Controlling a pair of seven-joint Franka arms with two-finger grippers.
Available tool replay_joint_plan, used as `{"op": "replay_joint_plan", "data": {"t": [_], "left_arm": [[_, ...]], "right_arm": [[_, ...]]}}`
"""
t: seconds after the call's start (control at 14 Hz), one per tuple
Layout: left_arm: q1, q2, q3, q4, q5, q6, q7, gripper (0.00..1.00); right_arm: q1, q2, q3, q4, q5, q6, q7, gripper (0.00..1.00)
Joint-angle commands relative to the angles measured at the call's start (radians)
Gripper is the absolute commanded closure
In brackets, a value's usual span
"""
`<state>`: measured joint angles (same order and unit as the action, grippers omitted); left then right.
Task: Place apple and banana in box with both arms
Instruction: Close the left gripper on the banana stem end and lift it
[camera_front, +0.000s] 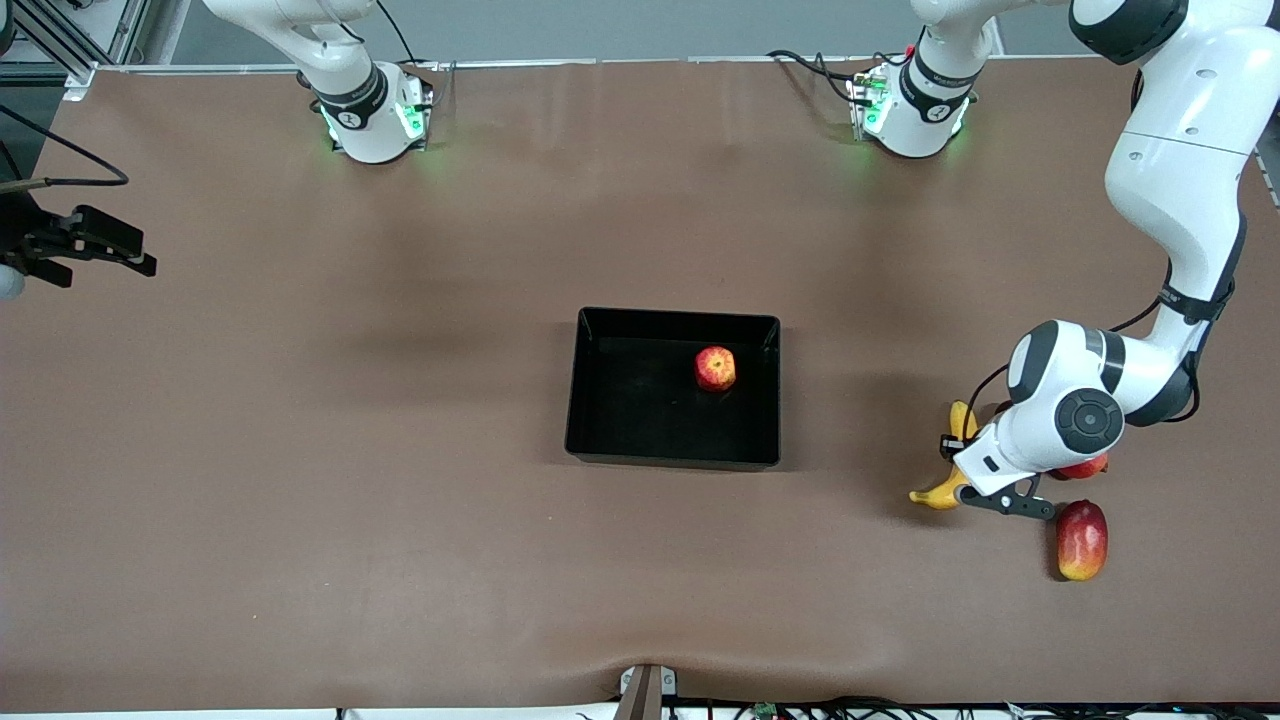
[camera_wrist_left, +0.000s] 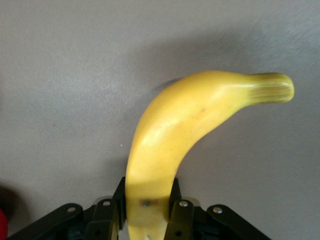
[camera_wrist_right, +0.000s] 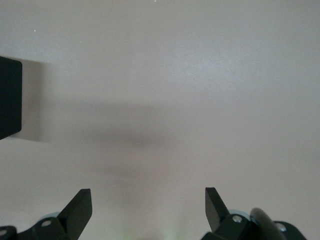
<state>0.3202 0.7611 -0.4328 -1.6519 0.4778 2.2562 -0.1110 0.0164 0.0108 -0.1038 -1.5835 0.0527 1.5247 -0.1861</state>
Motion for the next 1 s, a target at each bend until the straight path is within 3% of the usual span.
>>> {"op": "replay_joint_plan", "data": {"t": [0.0,0.43,0.64,0.93], "left_arm": [[0.003,-0.08,-0.062,-0.017,0.001,-0.026,-0.018,1.0],[0.0,-0.184,-0.279,0.001,-0.001,-0.119,-0.267,1.0],[-0.024,-0.171,-0.383,0.081,-0.001,-0.205,-0.369,1.0],[-0.189,-0.149,-0.388,0.126,-0.004,-0.239,-0.546,1.0]], "right_arm": [[0.004,-0.006,-0.002,-0.006,0.012,0.009,-0.01,0.0],[0.001,-0.005,-0.004,-0.007,0.036,0.012,-0.01,0.0],[-0.003,-0.008,-0.004,-0.009,0.036,-0.001,-0.01,0.0],[-0.004,-0.006,-0.004,-0.01,0.036,0.003,-0.01,0.0]]}}
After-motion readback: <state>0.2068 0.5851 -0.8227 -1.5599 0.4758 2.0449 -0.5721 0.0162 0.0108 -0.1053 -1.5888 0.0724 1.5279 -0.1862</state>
